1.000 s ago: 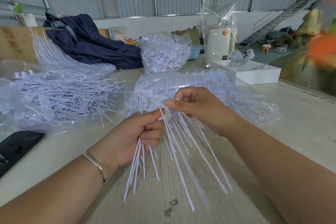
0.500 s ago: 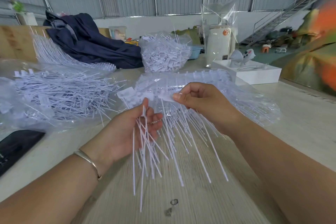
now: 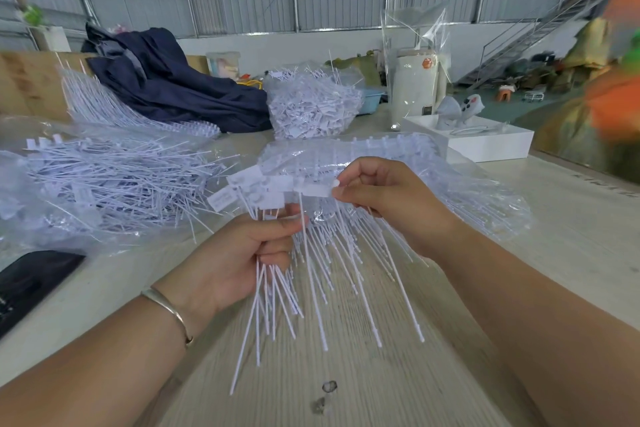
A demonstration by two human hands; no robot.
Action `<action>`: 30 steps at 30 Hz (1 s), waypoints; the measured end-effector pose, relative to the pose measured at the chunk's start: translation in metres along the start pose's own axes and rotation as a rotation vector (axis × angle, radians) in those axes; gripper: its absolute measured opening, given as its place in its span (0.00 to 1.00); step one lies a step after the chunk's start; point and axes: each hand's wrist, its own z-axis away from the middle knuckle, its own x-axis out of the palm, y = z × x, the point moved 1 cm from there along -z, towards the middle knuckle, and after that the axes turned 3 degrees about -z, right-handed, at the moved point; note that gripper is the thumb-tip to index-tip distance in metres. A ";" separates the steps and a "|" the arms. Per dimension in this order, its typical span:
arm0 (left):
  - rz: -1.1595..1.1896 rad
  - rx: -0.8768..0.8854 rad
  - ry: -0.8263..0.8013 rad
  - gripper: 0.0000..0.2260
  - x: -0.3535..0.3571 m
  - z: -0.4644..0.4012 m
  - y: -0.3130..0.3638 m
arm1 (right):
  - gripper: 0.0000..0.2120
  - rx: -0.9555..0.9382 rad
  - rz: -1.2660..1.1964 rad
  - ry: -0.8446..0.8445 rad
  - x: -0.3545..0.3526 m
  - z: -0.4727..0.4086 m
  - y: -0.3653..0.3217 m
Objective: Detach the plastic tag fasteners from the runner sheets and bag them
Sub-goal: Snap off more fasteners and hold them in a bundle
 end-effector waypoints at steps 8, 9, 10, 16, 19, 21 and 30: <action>0.122 -0.106 0.044 0.16 -0.002 -0.005 -0.002 | 0.05 0.006 0.049 -0.018 -0.001 0.000 -0.001; 0.093 -0.100 0.040 0.17 -0.002 -0.004 -0.003 | 0.05 0.004 0.056 -0.024 0.000 0.001 -0.001; 0.066 -0.094 0.033 0.17 -0.001 -0.004 -0.003 | 0.04 0.001 0.065 -0.030 0.000 0.000 -0.001; 0.033 -0.039 -0.032 0.15 0.000 -0.002 0.001 | 0.03 -0.013 0.097 -0.060 0.000 0.000 0.001; 0.025 0.007 -0.011 0.12 -0.002 -0.001 0.002 | 0.03 -0.014 0.129 -0.090 0.001 0.001 0.001; -0.003 0.025 0.033 0.13 -0.003 0.000 0.002 | 0.02 -0.014 0.134 -0.105 0.003 0.002 0.001; 0.038 0.094 -0.029 0.14 -0.006 0.002 0.006 | 0.06 -0.047 0.141 -0.069 -0.002 0.000 0.004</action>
